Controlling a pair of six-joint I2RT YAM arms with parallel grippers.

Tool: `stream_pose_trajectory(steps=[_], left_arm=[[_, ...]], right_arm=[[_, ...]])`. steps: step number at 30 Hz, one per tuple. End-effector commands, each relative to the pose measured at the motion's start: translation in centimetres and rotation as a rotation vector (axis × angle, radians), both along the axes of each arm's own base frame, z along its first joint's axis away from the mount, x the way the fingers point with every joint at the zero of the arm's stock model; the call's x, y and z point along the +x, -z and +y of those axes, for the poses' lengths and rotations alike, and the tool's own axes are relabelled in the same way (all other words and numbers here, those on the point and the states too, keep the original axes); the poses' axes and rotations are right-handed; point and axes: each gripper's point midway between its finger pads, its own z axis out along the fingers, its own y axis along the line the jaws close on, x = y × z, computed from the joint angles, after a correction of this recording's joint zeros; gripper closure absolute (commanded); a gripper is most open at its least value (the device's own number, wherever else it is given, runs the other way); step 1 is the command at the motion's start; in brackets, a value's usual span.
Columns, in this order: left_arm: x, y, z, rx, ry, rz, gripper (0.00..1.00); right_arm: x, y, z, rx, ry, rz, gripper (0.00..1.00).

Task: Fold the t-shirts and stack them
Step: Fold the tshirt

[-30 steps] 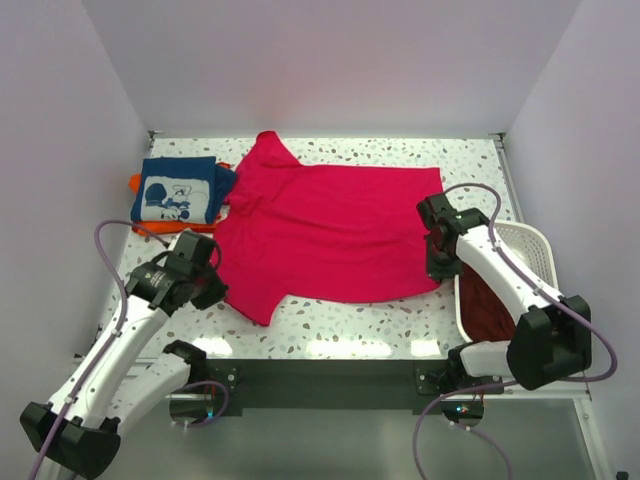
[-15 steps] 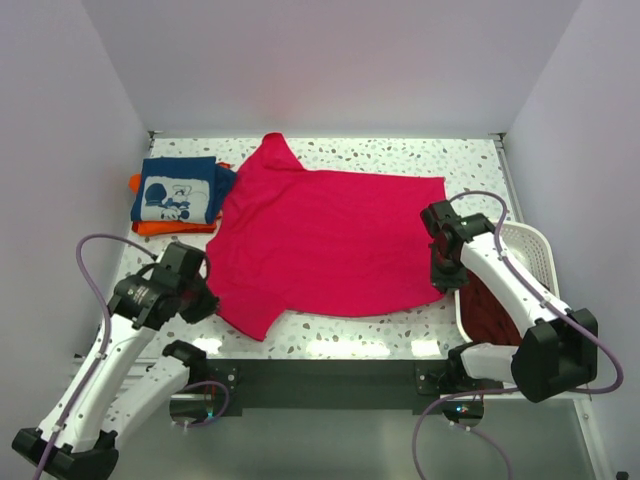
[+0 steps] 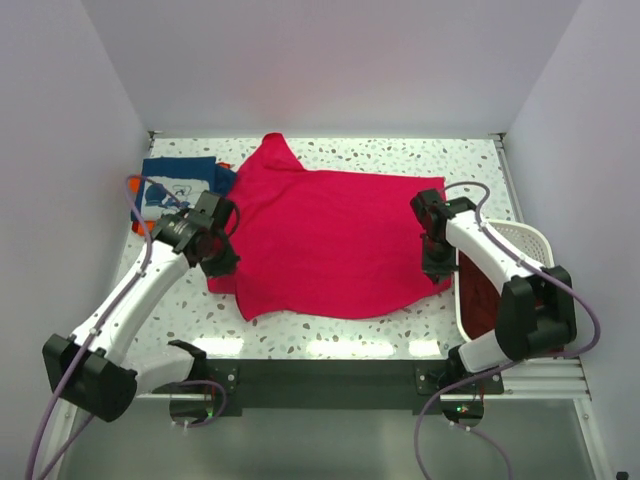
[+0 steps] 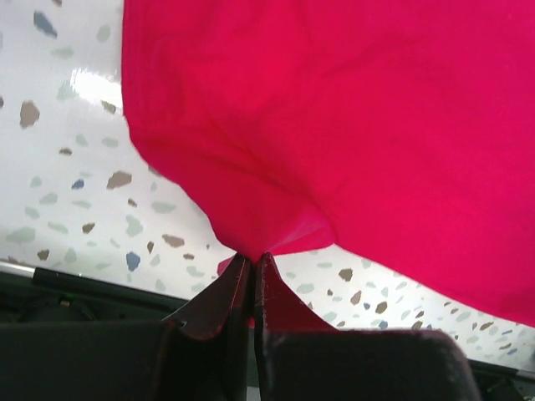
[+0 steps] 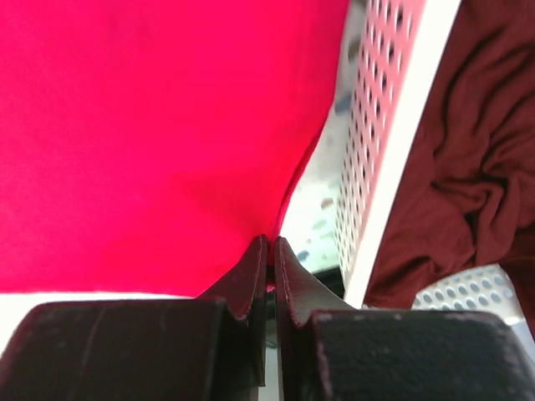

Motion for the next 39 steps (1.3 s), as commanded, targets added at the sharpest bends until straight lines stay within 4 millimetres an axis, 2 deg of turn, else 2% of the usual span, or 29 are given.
stream_pose_trajectory(steps=[1,5,10,15,22,29,39], left_arm=[[4.5,-2.3,-0.6,0.039,0.064,-0.127,1.0],[7.2,-3.0,-0.9,0.07,0.082,-0.152,1.0],[10.7,-3.6,-1.0,0.096,0.117,-0.161,1.0],[13.7,-3.0,-1.0,0.117,0.166,-0.138,1.0],[17.0,-2.2,0.0,0.145,0.195,-0.119,1.0],[19.2,-1.0,1.0,0.146,0.184,-0.092,1.0],[21.0,-0.5,0.6,0.135,0.202,-0.096,1.0]], right_arm=[[3.8,-0.8,0.5,0.027,0.014,-0.086,1.0],[6.4,-0.8,0.3,0.014,0.007,-0.096,1.0],[8.3,0.1,-0.2,0.007,0.005,-0.072,1.0],[10.6,0.1,-0.9,0.008,0.016,-0.078,1.0],[13.4,0.8,-1.2,-0.005,0.018,-0.061,1.0],[14.5,1.4,-2.4,-0.031,0.04,-0.044,1.0],[14.8,1.1,-3.8,-0.063,0.071,-0.046,1.0]])
